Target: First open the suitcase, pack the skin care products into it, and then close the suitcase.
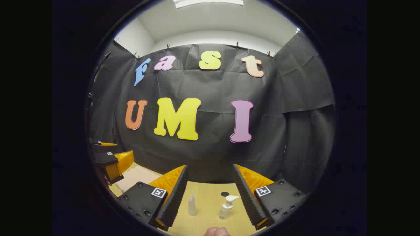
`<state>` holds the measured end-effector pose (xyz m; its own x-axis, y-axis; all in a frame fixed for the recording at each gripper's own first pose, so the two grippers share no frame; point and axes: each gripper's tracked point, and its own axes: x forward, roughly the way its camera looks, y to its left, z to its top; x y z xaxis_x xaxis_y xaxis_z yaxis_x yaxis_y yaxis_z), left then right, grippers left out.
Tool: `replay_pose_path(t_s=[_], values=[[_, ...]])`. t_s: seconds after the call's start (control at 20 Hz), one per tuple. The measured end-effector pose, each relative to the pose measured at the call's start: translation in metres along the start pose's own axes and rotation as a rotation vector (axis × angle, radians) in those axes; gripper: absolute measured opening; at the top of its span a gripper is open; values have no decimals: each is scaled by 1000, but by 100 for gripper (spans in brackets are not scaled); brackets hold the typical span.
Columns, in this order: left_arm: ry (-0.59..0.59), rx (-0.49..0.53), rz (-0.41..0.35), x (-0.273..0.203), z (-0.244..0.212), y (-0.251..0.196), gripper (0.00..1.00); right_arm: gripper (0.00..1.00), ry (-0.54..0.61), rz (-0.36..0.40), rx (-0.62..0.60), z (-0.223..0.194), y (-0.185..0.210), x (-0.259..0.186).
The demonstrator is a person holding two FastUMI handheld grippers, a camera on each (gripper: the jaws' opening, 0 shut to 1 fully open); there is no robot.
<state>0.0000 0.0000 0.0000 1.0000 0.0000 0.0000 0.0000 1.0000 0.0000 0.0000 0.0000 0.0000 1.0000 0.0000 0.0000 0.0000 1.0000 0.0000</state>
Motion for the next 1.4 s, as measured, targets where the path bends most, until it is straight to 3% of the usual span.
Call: replay_pose_path(t_s=[0.45, 0.8, 1.0, 1.1, 1.2, 1.4], values=[[-2, 15, -3, 3, 0, -8, 98, 79, 15, 25, 30, -5, 0, 6], [26, 18, -23, 8, -12, -14, 98, 79, 32, 3, 26, -11, -8, 7], [67, 47, -69, 9, -33, -29, 98, 80, 42, -27, 5, -15, -22, 3], [111, 94, -83, 12, -52, -34, 98, 80, 55, -38, -12, -20, -32, 1], [141, 166, -150, 16, -72, -48, 98, 79, 76, -48, -17, -28, -46, -1], [270, 470, -301, 35, -139, -58, 99, 80, 108, -135, -32, -40, -97, -4]])
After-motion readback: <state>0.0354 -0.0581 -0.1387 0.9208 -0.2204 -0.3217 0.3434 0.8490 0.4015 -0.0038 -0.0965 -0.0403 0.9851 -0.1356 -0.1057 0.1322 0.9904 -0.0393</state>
